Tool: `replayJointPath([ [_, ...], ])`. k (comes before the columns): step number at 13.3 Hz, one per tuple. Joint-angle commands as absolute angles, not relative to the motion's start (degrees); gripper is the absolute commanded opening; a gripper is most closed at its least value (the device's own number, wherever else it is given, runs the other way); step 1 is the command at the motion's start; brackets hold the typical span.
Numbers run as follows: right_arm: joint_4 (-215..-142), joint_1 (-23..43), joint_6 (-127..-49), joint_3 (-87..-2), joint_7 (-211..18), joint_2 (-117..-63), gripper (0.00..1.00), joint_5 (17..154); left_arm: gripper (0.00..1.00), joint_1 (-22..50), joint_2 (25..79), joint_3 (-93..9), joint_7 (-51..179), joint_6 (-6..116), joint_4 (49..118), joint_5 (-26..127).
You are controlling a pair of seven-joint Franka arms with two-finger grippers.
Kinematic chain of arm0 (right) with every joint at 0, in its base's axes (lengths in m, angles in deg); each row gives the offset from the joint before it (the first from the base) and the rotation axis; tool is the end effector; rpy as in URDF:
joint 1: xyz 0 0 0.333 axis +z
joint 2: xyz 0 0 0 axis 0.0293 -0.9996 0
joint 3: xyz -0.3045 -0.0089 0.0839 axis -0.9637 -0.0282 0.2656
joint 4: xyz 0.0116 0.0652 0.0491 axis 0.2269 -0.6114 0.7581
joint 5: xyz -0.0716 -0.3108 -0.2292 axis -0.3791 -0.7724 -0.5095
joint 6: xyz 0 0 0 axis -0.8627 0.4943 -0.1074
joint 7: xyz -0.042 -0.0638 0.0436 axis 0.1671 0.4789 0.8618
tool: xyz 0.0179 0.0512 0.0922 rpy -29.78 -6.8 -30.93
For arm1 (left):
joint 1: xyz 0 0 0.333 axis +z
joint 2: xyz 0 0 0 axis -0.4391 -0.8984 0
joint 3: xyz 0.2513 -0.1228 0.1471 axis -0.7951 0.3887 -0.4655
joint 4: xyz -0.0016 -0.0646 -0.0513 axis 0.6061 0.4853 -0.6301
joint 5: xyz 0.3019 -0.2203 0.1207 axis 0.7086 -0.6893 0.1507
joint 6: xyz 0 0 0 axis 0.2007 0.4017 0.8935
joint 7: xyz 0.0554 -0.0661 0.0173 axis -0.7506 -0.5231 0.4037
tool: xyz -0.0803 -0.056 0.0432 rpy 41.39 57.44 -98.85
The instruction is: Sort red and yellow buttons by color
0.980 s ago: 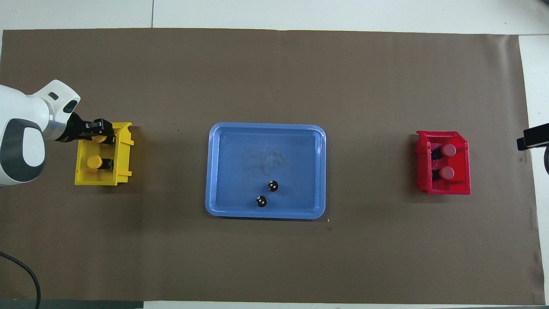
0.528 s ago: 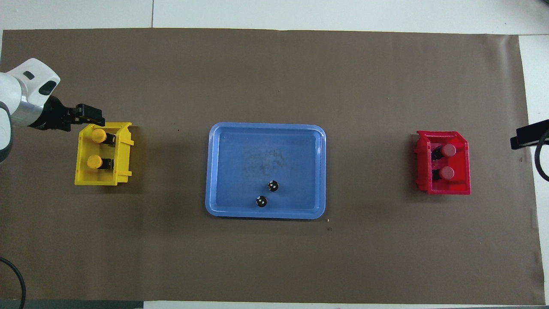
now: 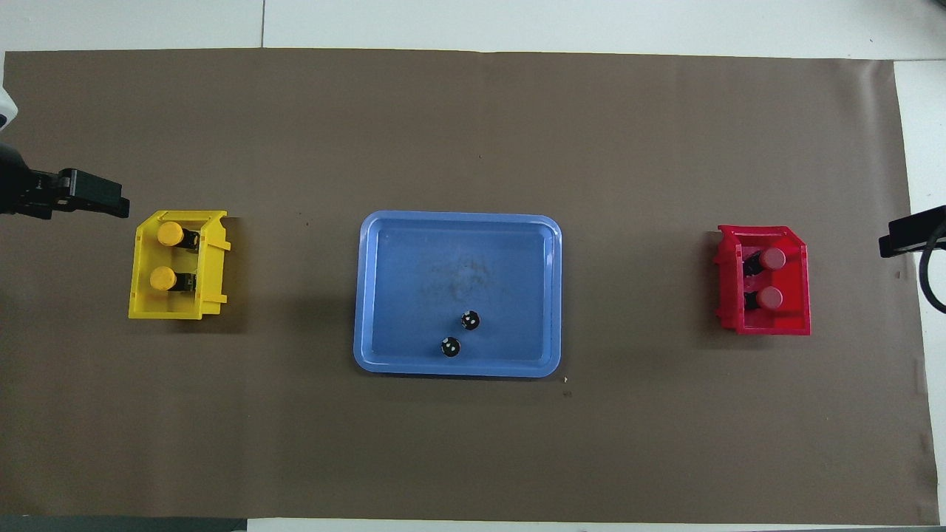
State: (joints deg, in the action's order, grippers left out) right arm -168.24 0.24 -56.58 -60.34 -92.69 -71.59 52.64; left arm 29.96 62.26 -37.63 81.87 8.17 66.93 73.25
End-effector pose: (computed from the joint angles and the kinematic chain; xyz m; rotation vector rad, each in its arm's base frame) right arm 0.5258 -0.0666 0.6235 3.1190 -0.0721 -0.1124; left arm 0.5548 -0.0419 0.6062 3.0941 -0.1652 -0.0210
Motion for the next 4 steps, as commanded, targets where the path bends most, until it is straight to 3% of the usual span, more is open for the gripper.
replayJointPath([
  [1,-167.7,0.3,-57.0,-60.1,-92.0,-72.0,1.0,51.9,1.0,28.9,61.9,-37.8,86.3,2.1,62.6,75.4],
  [4,-167.7,0.3,-57.0,-60.1,-92.1,-72.0,1.0,51.9,1.0,29.0,62.3,-38.0,86.6,2.2,62.5,75.4],
])
